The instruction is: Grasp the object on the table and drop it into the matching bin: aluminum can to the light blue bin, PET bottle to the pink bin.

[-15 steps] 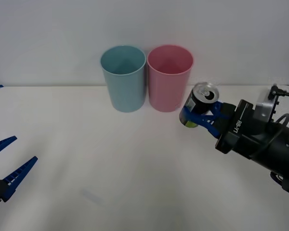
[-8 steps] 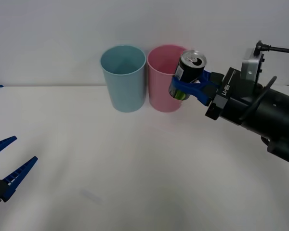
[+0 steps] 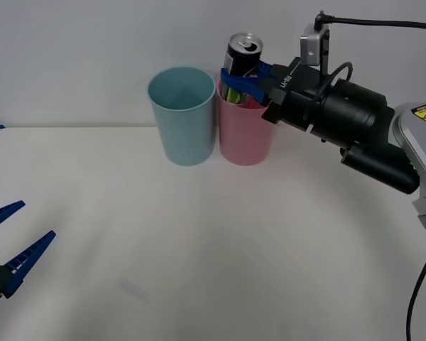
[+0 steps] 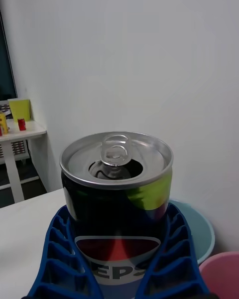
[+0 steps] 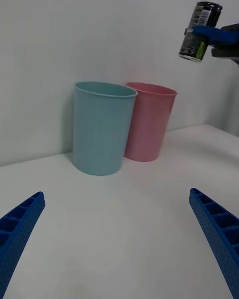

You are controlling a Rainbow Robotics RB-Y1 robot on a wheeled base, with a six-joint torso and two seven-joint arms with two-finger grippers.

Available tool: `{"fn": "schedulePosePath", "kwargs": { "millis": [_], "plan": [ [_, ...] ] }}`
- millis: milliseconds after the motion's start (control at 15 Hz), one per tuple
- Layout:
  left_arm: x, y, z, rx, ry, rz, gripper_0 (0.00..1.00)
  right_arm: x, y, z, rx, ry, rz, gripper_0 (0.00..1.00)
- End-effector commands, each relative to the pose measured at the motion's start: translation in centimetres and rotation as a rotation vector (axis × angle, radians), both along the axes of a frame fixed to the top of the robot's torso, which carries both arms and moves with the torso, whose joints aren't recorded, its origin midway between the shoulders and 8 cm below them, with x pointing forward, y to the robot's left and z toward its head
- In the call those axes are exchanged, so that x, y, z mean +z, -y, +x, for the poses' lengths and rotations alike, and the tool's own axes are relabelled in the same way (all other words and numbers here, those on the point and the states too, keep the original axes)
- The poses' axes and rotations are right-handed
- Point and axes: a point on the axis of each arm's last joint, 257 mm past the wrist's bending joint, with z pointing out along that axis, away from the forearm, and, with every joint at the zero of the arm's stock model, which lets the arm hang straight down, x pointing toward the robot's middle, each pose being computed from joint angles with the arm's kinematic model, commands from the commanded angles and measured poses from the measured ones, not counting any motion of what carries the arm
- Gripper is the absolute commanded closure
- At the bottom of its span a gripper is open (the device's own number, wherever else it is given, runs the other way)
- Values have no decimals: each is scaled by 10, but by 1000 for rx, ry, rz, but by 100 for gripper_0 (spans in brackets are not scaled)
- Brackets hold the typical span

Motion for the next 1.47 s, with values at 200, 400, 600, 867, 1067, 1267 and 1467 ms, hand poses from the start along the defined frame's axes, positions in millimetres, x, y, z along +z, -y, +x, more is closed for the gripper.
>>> {"fn": "schedulePosePath", "kwargs": {
  "millis": [200, 400, 600, 867, 1067, 1267, 1467],
  "plan": [
    [0, 0, 0, 0, 0, 0, 0, 10, -38, 42, -10, -20, -6, 100],
    [0, 0, 0, 0, 0, 0, 0, 10, -65, 66, -20, -51, -14, 100],
    [0, 0, 0, 0, 0, 0, 0, 7, -84, 87, -75, -66, -14, 100],
    [0, 0, 0, 0, 0, 0, 0, -2, -106, 107, -166, -71, -13, 100],
    [0, 0, 0, 0, 0, 0, 0, -3, -114, 119, -219, -64, -8, 100],
    [0, 0, 0, 0, 0, 0, 0, -5, -119, 130, -268, -68, -2, 100],
    [0, 0, 0, 0, 0, 0, 0, -7, -119, 138, -302, -67, -8, 100]
  ]
}}
